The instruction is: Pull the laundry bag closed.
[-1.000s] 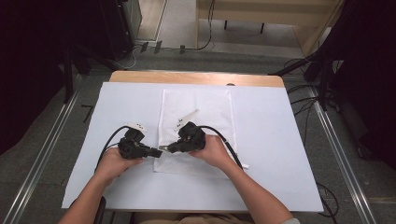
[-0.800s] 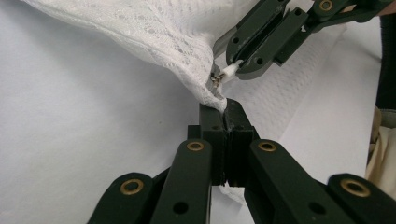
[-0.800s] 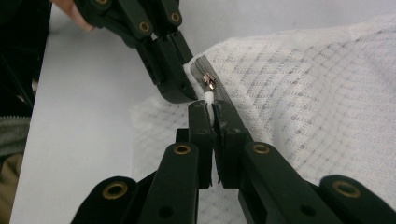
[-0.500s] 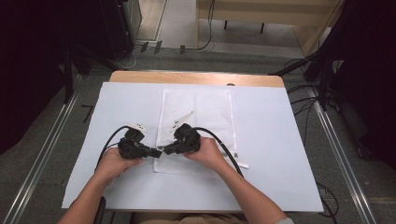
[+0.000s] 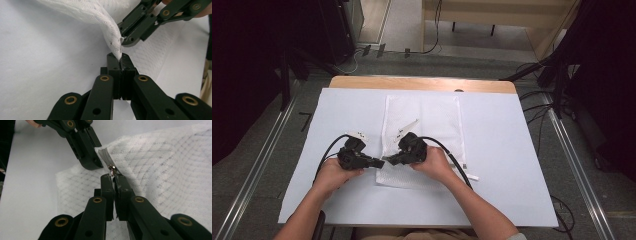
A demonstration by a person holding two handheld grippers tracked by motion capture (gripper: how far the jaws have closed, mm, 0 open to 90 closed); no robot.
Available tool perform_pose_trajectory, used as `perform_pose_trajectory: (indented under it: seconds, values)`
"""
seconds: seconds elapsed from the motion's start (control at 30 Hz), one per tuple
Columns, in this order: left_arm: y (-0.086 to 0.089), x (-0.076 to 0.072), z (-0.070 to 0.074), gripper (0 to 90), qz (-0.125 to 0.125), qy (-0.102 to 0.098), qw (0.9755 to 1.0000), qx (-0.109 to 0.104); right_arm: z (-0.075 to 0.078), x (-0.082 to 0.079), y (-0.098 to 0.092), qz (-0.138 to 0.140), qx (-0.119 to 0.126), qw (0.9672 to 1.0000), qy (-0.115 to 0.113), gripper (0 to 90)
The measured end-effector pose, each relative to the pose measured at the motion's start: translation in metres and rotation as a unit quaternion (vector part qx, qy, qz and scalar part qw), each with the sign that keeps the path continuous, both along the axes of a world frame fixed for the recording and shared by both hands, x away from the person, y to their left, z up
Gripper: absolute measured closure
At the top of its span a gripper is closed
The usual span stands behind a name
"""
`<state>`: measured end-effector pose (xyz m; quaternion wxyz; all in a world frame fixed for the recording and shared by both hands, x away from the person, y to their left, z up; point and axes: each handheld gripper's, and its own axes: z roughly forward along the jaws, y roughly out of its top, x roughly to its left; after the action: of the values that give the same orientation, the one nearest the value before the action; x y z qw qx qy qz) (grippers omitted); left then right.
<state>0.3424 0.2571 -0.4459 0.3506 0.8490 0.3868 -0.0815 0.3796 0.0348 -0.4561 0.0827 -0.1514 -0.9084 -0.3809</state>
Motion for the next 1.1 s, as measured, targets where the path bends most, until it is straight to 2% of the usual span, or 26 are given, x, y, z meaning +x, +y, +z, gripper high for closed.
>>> perform_pose_trajectory:
  seconds: [0.07, 0.23, 0.3, 0.53, 0.6, 0.93, 0.97, 1.03, 1.1]
  values:
    - [0.001, 0.0, 0.0, 90.0, -0.003, 0.002, 1.0, 0.0, 0.001, 0.0, -0.002, 0.002, -0.01, 0.9999, -0.002, 88.9]
    - [0.003, 0.0, 0.002, 90.0, -0.002, -0.001, 1.0, -0.008, 0.005, -0.001, -0.006, 0.002, -0.01, 0.9999, -0.004, 88.9]
    - [0.004, -0.001, 0.002, 90.0, 0.001, -0.004, 0.9999, -0.012, 0.008, -0.002, -0.008, 0.003, -0.014, 0.9998, -0.012, 89.0]
    - [0.01, -0.001, 0.002, 90.0, 0.009, 0.0, 0.9998, -0.019, 0.006, -0.001, -0.024, -0.004, -0.025, 0.9996, -0.009, 88.9]
    - [0.009, -0.002, 0.001, 90.0, 0.009, -0.002, 0.9998, -0.02, 0.006, -0.001, -0.031, -0.006, -0.026, 0.9996, -0.006, 88.9]
    - [0.008, -0.004, 0.002, 89.9, 0.004, -0.017, 0.9995, -0.028, 0.009, -0.003, -0.038, -0.005, -0.02, 0.9997, -0.009, 88.9]
    - [0.009, -0.003, 0.002, 89.9, 0.008, -0.009, 0.9992, -0.037, 0.009, -0.003, -0.04, -0.003, -0.019, 0.9998, -0.007, 88.8]
    - [0.01, -0.003, 0.002, 89.9, 0.007, -0.01, 0.9993, -0.036, 0.009, -0.003, -0.042, -0.007, -0.019, 0.9998, -0.008, 88.8]
    - [0.009, -0.005, 0.003, 89.9, 0.005, -0.022, 0.9991, -0.035, 0.01, -0.004, -0.043, -0.005, -0.016, 0.9998, -0.009, 88.8]
